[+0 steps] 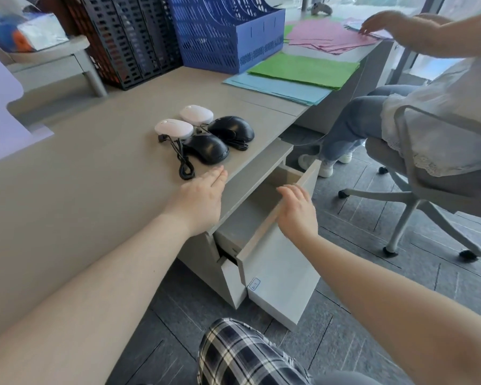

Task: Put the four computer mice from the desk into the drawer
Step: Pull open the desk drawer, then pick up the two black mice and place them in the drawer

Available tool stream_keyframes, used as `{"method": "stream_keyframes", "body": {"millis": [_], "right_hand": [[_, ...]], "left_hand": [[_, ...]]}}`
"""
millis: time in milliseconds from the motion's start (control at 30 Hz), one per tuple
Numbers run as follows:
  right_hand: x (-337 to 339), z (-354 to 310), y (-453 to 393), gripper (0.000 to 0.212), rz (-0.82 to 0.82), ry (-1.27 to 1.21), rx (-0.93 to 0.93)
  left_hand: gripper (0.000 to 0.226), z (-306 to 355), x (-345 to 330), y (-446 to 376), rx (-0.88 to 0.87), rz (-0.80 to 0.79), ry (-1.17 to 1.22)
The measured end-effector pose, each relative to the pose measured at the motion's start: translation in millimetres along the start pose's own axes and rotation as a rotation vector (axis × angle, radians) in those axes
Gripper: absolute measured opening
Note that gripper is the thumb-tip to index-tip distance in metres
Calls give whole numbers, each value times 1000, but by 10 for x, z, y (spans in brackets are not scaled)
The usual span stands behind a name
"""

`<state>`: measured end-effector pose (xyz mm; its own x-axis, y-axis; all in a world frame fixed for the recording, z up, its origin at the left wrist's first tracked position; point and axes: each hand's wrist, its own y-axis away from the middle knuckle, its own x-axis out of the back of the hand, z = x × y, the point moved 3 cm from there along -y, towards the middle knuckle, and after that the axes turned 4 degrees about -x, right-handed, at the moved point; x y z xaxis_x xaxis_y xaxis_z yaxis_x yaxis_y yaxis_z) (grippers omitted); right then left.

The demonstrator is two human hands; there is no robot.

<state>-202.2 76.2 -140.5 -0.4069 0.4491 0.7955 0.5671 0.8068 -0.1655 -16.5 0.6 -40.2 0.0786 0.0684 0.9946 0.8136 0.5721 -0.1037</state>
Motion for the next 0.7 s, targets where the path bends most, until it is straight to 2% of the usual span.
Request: {"method": "stream_keyframes", "body": {"millis": [100,200,333,433,567,700], "right_hand": [[19,-64,-54,35,-197,154,217],[87,-92,-75,37,-283,269,241],[234,-46,-91,49,-393,371,181],[333,84,-45,55,-403,397,113],[529,284,48,49,-352,509,31],[706,465,206,38,-372,608,-92]], "left_hand": [[57,136,-57,12,82,-54,-48],[63,213,-84,35,149,-73,-92],[63,230,-63,32,169,-101,-69],[63,285,-57,49,183,-123,-34],[63,352,-43,80,181,-123,-25],[62,398,-20,115,179,-118,-25]]}}
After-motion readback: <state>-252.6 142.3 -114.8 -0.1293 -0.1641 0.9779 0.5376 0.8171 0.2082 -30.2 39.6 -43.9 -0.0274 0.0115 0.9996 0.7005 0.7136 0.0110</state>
